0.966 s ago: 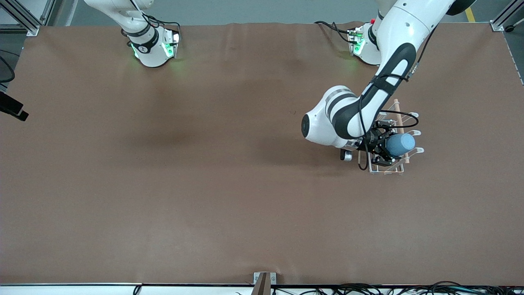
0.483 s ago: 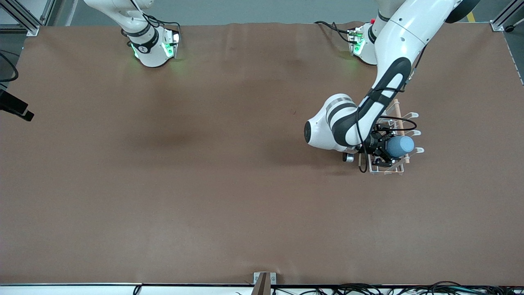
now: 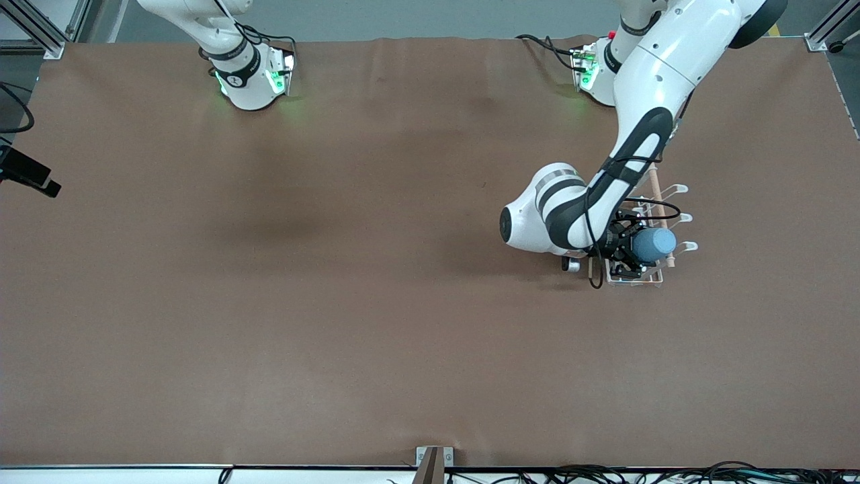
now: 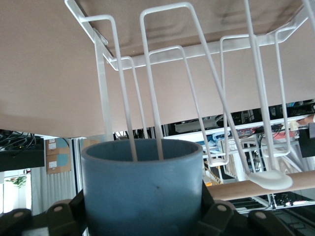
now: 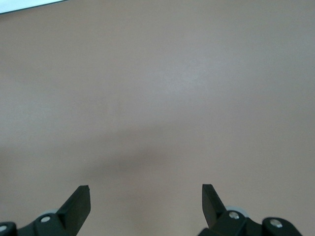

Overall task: Hang cup on cup holder
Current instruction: 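Lower the cup onto a rack hook with the left gripper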

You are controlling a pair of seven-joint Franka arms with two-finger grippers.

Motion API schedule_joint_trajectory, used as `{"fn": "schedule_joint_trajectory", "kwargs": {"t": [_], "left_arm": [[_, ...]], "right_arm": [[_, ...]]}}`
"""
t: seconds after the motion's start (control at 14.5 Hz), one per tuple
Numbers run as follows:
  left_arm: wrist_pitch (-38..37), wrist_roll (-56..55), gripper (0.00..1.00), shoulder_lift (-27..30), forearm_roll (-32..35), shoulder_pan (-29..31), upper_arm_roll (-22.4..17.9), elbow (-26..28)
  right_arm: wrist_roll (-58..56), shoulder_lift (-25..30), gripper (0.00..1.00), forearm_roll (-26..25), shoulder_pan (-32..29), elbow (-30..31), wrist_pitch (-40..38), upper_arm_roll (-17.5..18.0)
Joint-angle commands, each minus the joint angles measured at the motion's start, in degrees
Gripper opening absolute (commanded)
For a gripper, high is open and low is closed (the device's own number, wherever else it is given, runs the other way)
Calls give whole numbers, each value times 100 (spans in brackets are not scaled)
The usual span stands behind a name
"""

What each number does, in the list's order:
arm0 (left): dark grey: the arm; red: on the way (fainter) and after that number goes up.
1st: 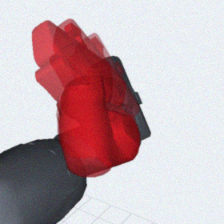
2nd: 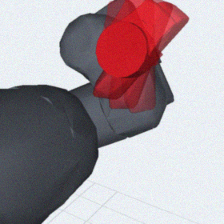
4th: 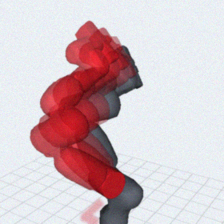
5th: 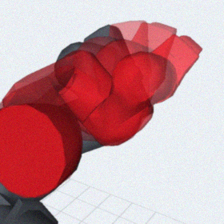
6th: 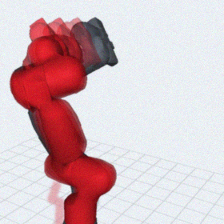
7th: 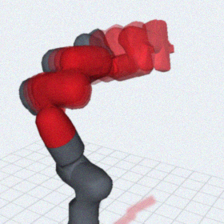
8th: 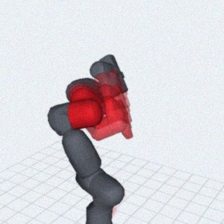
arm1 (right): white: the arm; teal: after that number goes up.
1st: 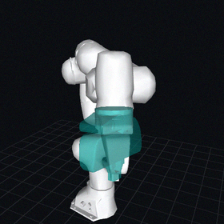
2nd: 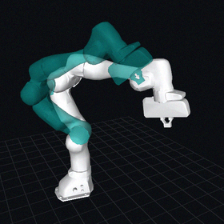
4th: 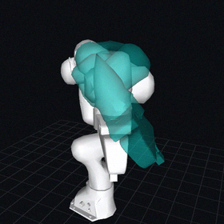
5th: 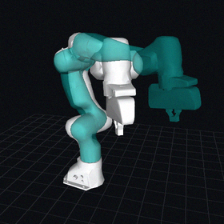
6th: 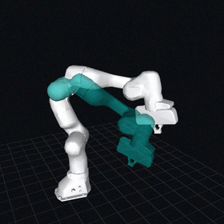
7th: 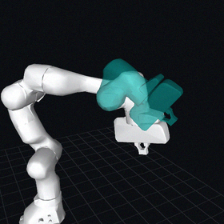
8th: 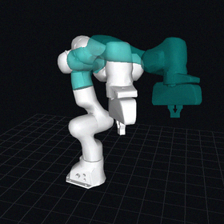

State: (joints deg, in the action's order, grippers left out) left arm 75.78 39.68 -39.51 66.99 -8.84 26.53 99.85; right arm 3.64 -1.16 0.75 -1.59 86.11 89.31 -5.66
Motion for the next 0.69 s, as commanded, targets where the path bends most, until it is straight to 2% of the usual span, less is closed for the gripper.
{"fn": "schedule_joint_trajectory", "kwargs": {"t": [0.0,0.21,0.41,0.62], "left_arm": [[-19,-354,97,-22,-431,31,-60,-325],[-20,-453,100,22,-468,14,-70,-344],[-20,-575,100,189,-485,5,-61,-615],[15,-1415,100,399,-555,-4,-70,-660]], "right_arm": [[-48,54,100,5,45,2,-36,-23],[-57,54,100,5,45,-33,-36,-32],[-48,54,100,5,45,-33,-36,-32],[-56,54,100,5,45,-33,-36,-32]]}}
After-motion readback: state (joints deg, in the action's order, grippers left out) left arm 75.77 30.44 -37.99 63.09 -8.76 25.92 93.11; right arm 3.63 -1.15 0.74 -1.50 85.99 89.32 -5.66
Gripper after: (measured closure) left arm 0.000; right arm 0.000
